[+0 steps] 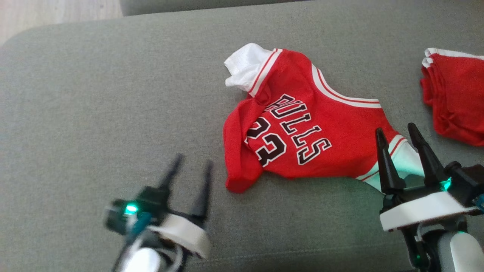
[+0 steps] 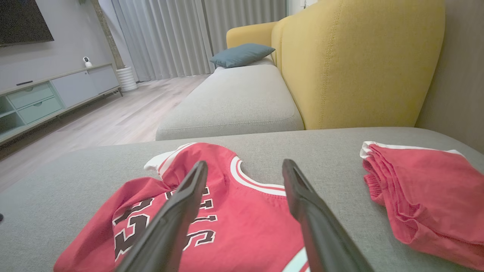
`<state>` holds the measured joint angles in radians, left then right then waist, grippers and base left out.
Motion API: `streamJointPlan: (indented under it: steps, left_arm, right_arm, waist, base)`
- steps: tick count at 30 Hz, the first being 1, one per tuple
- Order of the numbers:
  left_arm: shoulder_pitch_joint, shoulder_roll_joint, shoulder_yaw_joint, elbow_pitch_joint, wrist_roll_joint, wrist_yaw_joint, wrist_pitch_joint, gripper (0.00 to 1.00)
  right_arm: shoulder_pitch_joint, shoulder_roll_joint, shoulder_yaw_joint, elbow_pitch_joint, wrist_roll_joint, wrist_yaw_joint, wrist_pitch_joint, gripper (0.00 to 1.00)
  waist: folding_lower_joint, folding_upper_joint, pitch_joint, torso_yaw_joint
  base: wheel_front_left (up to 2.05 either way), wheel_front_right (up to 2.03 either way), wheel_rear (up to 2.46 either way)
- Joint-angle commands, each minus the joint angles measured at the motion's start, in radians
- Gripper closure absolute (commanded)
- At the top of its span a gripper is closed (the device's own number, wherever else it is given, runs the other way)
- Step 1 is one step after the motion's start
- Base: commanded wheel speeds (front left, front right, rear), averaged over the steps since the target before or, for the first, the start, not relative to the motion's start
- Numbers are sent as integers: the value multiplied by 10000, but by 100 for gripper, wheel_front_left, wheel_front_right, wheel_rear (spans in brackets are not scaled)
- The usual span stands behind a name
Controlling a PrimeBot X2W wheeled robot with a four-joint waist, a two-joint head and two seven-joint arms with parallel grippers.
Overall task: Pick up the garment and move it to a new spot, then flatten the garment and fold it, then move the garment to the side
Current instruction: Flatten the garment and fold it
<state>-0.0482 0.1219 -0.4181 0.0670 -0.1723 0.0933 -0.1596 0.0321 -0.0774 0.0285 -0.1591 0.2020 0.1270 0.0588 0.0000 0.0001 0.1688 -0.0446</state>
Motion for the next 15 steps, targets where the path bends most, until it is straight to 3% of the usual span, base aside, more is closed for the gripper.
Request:
streamJointPlan:
  steps: [1, 7, 12, 13, 14, 15]
  left_arm:
    - [-465, -127, -9, -123, -164, -182, 236, 0]
    - [-930, -464, -805, 1036, -715, -831, 1062, 0]
    - [-1410, -596, -795, 2120, -1145, -811, 1053, 0]
    - [-1510, -612, -776, 2303, -1251, -833, 1008, 54]
    - [-1606, -626, -729, 2432, -1361, -840, 922, 100]
    - [-1693, -634, -668, 2505, -1431, -814, 812, 100]
  right_arm:
    - [-314, -72, 284, -330, 49, 37, -8, 0]
    - [-520, -53, 366, -272, 113, 37, -30, 0]
    - [-623, -41, 315, -152, 154, 37, -83, 0]
    - [-633, -36, 314, -139, 159, 37, -94, 0]
    - [-637, -30, 300, -125, 160, 37, -102, 0]
    - [-634, -20, 283, -108, 169, 37, -106, 0]
  waist:
    - [0, -1, 140, -85]
    - [0, -1, 520, -376]
    - [0, -1, 694, -580]
    - [0, -1, 707, -615]
    - [0, -1, 710, -638]
    - [0, -1, 703, -656]
  base:
    - [0, 0, 0]
    - [0, 0, 0]
    - [0, 0, 0]
    - [0, 0, 0]
    - [0, 0, 0]
    - [0, 0, 0]
